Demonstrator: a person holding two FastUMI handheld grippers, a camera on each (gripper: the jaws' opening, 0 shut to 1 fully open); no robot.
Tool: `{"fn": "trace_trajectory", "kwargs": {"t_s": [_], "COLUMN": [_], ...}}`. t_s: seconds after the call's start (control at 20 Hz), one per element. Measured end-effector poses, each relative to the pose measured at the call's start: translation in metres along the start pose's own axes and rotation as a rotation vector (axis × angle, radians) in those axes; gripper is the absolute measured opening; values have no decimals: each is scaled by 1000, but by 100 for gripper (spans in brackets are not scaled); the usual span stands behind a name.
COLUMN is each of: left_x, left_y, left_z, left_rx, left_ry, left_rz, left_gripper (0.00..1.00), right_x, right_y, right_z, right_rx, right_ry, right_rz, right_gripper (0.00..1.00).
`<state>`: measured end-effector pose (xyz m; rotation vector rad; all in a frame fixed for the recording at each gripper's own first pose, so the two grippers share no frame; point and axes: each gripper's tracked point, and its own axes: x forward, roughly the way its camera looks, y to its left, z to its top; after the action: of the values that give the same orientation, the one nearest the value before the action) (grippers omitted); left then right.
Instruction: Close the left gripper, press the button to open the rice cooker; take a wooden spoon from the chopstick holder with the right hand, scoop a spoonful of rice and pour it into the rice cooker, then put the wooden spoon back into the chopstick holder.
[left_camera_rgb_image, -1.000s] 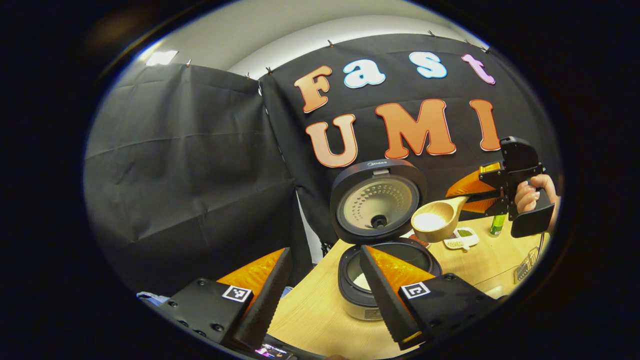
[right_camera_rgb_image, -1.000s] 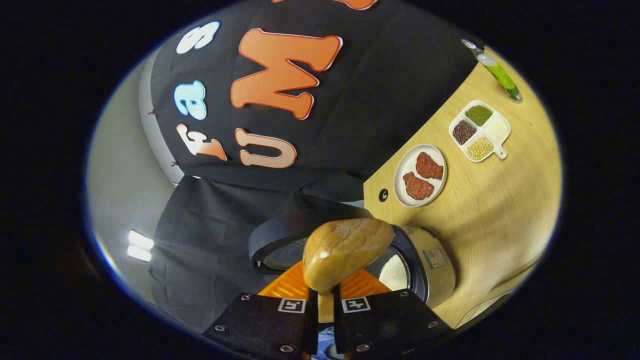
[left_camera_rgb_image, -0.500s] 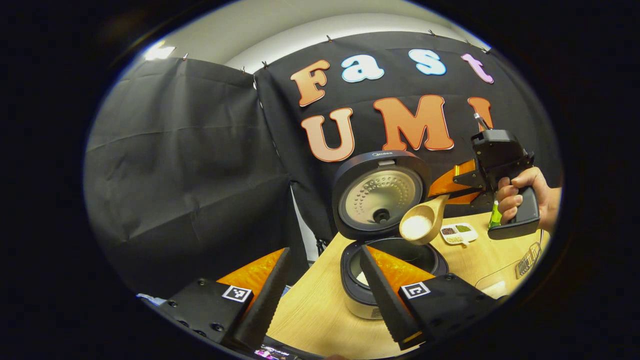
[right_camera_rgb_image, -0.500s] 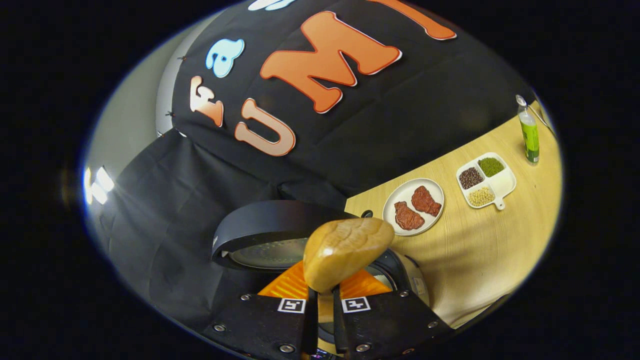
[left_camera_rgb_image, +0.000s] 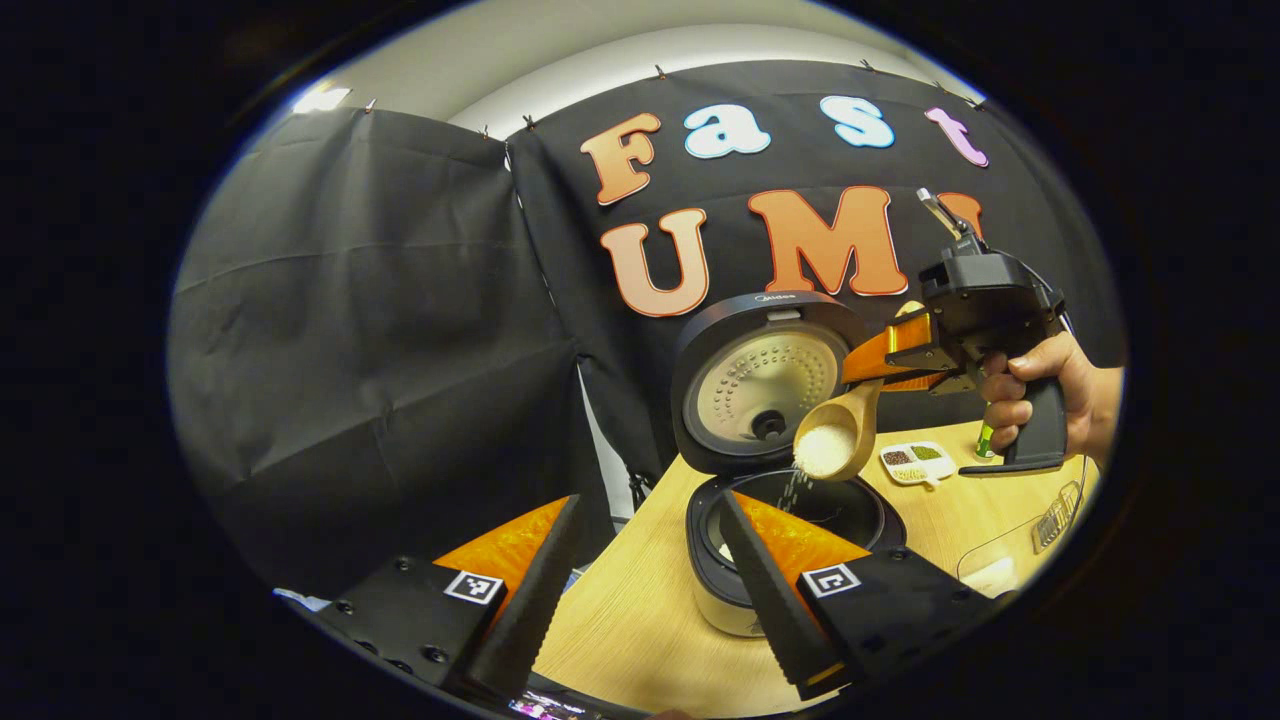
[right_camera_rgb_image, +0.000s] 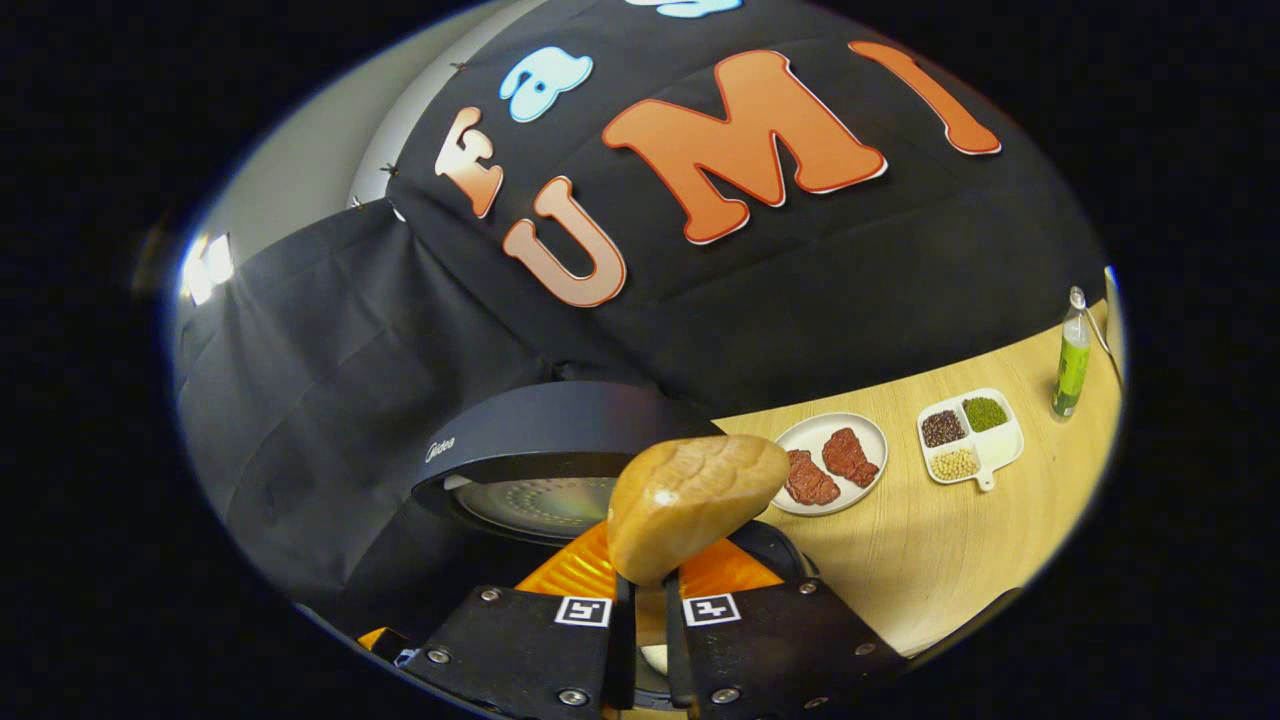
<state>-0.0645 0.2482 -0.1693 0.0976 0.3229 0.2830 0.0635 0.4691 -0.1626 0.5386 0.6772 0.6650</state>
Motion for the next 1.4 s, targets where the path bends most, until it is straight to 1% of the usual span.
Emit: {"fn": "trace_trajectory", "kwargs": {"t_s": [0.6, 0.8, 1.0, 1.1, 1.25, 1.4], "left_x": [-2, -5, -5, -5, -7, -11], "left_y": [5, 2, 4, 4, 5, 5], "left_z": [-10, -10, -11, -10, -14, -13], "left_rx": [-4, 4, 2, 3, -1, 4], "left_ry": [24, 20, 24, 24, 30, 29], "left_rz": [-10, -20, -18, -14, -8, 0], "left_gripper": [93, 93, 93, 93, 93, 93], "right_x": [1, -1, -5, -5, -7, -16], "right_y": [19, 31, 37, 39, 42, 41], "right_z": [-11, -18, -24, -30, -28, -27], "right_rx": [-228, -321, -456, -500, -582, -694], "right_ry": [2, 6, -5, -3, -33, -64], "right_rz": [-12, 12, 16, 17, 12, 3], "right_gripper": [12, 12, 12, 12, 12, 12]}}
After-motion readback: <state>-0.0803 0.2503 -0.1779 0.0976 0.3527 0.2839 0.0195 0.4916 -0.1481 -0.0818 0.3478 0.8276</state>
